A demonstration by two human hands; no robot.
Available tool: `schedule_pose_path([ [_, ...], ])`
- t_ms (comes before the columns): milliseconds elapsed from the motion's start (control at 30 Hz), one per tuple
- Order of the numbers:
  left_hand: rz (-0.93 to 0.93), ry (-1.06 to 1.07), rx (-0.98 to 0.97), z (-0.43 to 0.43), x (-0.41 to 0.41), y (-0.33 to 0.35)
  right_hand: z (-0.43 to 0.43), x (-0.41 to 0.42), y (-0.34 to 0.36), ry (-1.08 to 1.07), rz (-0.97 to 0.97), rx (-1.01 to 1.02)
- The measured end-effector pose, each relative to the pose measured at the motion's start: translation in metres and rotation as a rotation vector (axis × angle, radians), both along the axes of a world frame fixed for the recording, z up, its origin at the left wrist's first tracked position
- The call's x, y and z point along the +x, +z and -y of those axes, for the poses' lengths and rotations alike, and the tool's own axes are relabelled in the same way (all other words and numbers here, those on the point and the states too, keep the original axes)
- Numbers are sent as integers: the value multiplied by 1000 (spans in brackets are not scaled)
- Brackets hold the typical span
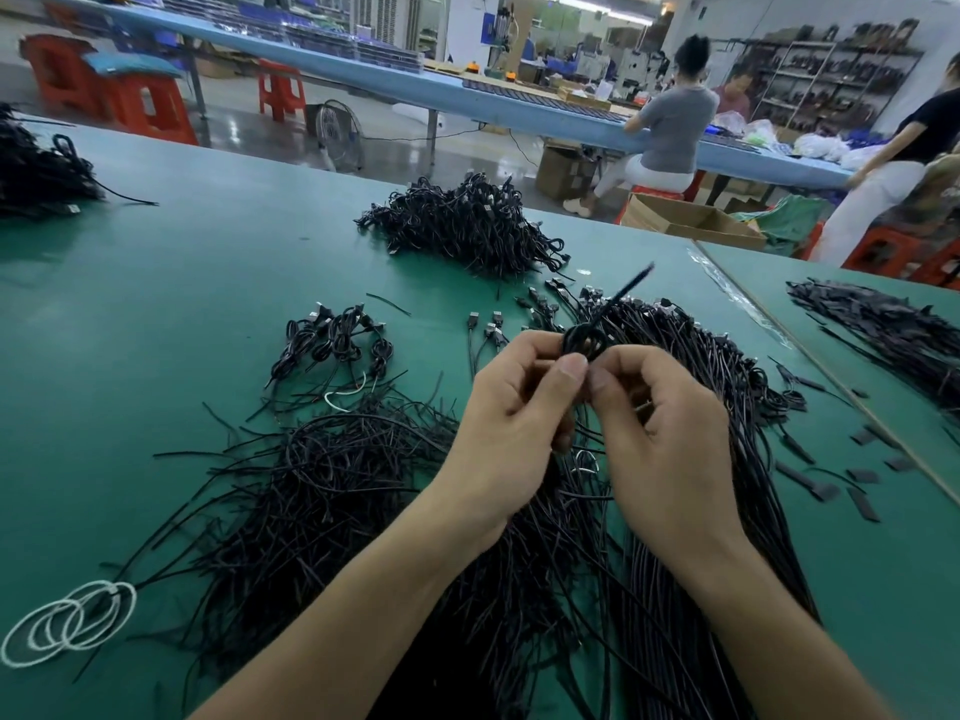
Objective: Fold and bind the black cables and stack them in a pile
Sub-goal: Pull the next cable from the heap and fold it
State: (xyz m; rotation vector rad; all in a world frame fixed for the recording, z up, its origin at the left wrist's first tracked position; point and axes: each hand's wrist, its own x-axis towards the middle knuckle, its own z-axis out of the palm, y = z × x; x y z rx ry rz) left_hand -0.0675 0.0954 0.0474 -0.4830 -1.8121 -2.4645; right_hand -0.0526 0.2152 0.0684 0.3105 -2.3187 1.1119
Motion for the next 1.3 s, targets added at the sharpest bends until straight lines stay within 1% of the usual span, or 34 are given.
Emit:
schedule_pose_path([
  [67, -95, 52, -88, 0, 0, 0, 2, 0, -1, 78, 140, -271],
  [167, -249, 141, -243, 7, -4, 0, 0, 1, 2, 199, 324, -544],
  [233, -351, 208, -383, 14, -7, 2, -5, 0, 4, 264, 416, -651],
  [267, -391, 219, -421, 17, -7, 3, -7, -1, 4, 288, 454, -695],
  [333, -419, 161, -403, 19, -6, 5, -10, -3, 5, 302, 503, -737],
  [400, -380, 96, -334, 21, -4, 6, -12, -5, 5, 272, 482, -671],
  [467, -303, 31, -255, 22, -5, 7, -14, -5, 6, 247, 419, -557],
  [533, -275, 11, -254, 21, -6, 5, -14, -3, 8, 253, 333, -428],
  [600, -258, 37, -273, 20, -8, 4, -13, -3, 8, 247, 255, -319],
  [700, -264, 88, -275, 20, -12, -3, -16, -4, 8, 203, 200, -273],
  [767, -256, 108, -272, 20, -13, -6, -17, -2, 10, 212, 178, -252],
  [867, -229, 140, -324, 19, -16, -8, -14, 2, 11, 268, 164, -171],
  [933, -226, 169, -304, 19, -17, -10, -10, 4, 10, 306, 172, -113],
  [1000, -203, 198, -302, 21, -18, -10, -9, 4, 9, 284, 157, -35],
  [1033, -155, 192, -281, 22, -19, -10, -8, 5, 9, 266, 139, 17],
  [1133, 69, 12, -36, 24, -19, -7, -7, 7, 7, 226, 78, 168],
  [1200, 91, -66, 8, 24, -18, -6, -7, 8, 5, 197, 48, 231],
  [1267, 135, -89, 37, 24, -16, -5, -9, 7, 1, 158, 36, 266],
  [1300, 168, -99, 80, 24, -15, -3, -10, 5, -1, 135, 39, 285],
])
